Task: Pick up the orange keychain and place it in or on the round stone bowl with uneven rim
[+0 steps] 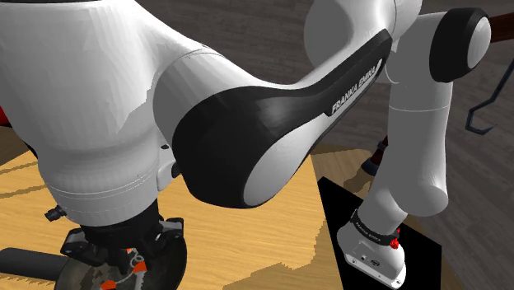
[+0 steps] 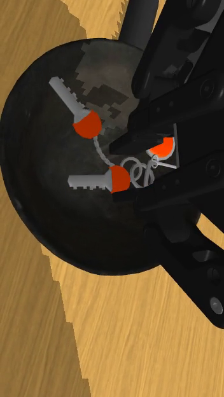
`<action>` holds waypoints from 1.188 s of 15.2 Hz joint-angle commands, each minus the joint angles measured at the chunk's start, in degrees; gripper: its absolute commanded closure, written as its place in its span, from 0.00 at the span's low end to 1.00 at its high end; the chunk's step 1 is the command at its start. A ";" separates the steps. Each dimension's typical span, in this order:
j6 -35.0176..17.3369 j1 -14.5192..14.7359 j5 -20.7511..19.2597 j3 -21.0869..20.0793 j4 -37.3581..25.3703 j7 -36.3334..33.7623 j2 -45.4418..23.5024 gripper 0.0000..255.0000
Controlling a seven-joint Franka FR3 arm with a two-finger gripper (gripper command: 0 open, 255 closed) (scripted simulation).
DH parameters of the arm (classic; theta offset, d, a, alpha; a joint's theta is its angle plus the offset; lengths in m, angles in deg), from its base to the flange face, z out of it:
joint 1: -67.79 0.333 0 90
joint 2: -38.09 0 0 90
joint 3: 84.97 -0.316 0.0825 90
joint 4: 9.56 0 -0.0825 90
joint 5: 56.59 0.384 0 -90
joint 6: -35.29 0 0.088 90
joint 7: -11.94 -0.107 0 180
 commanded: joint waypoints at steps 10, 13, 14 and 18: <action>6.19 0.03 2.14 -1.24 -5.11 1.46 1.95 0.00; 6.19 0.03 2.14 -1.24 -5.11 1.46 1.95 0.00; 6.19 0.03 2.14 -1.24 -5.11 1.46 1.95 0.00; 6.19 0.03 2.14 -1.24 -5.11 1.46 1.95 0.00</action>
